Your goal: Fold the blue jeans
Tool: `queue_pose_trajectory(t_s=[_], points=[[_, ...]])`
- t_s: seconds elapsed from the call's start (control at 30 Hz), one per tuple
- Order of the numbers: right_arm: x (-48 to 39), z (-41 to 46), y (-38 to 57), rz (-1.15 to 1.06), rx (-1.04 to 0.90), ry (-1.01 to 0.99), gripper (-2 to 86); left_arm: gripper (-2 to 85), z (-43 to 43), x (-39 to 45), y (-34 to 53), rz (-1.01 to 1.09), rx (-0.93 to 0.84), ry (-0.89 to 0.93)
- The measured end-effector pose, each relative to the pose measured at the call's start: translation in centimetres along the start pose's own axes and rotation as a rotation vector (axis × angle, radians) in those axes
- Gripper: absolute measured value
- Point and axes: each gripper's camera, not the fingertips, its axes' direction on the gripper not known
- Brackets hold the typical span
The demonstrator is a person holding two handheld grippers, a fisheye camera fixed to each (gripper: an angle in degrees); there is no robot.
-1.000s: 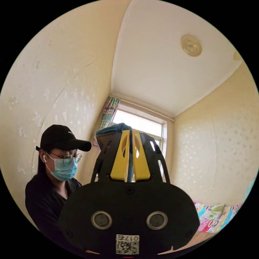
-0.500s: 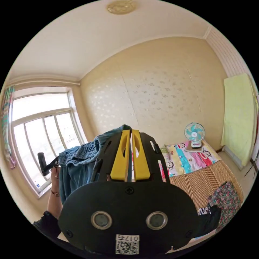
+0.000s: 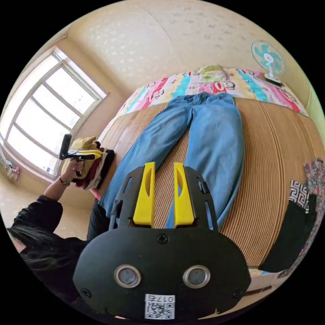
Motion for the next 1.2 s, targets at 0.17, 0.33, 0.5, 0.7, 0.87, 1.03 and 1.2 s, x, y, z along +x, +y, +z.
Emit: queue_pose_trajectory(t_s=[0.17, 0.33, 0.5, 0.7, 0.87, 1.03, 1.2], points=[[-1.4, 5.9, 9.8, 0.032, -0.177, -0.241, 9.9, 10.9, 5.9, -2.3, 11.4, -0.072, -0.008, -0.021], [-5.2, 6.4, 12.2, 0.104, -0.200, -0.302, 11.4, 12.0, 7.2, -4.4, 19.1, -0.196, 0.010, -0.034], [-6.7, 2.6, 11.8, 0.160, -0.148, -0.313, 10.0, 3.0, 7.2, -5.8, 23.8, -0.279, 0.050, -0.106], [-6.5, -2.3, 8.0, 0.109, -0.270, -0.506, 2.7, -0.3, 6.3, -10.0, 26.9, -0.195, 0.032, 0.520], [-3.4, -13.3, 7.9, 0.020, -0.250, -0.633, 2.7, -0.3, 5.2, -15.6, 34.8, -0.420, 0.142, 0.634], [3.3, -24.8, 8.6, 0.236, -0.127, -0.164, 7.6, 2.4, 3.9, -16.9, 39.7, -0.572, 0.125, 0.445], [5.7, -32.9, 5.1, 0.364, 0.042, 0.235, 12.0, 3.7, 1.7, -14.7, 37.7, -0.475, 0.111, 0.353]])
